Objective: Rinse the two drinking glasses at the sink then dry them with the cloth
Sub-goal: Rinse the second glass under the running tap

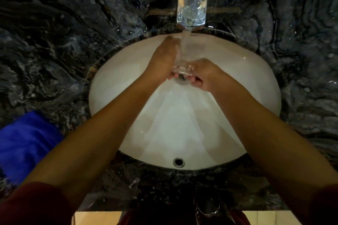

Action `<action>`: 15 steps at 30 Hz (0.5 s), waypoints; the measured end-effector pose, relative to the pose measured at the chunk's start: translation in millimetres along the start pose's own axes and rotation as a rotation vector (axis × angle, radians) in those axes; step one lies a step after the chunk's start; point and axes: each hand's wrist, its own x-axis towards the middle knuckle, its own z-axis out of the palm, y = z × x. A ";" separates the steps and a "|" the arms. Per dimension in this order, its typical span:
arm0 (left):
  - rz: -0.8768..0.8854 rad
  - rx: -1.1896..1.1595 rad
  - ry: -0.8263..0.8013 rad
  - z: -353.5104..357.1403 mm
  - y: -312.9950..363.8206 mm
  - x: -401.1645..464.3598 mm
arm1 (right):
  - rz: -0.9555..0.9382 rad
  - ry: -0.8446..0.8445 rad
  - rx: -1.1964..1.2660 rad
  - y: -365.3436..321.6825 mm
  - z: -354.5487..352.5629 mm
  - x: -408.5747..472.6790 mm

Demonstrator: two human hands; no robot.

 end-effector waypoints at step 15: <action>0.429 0.362 0.001 2.2 -30.6 -25.4 | 0.034 -0.181 -0.261 -24.6 -27.0 -2.2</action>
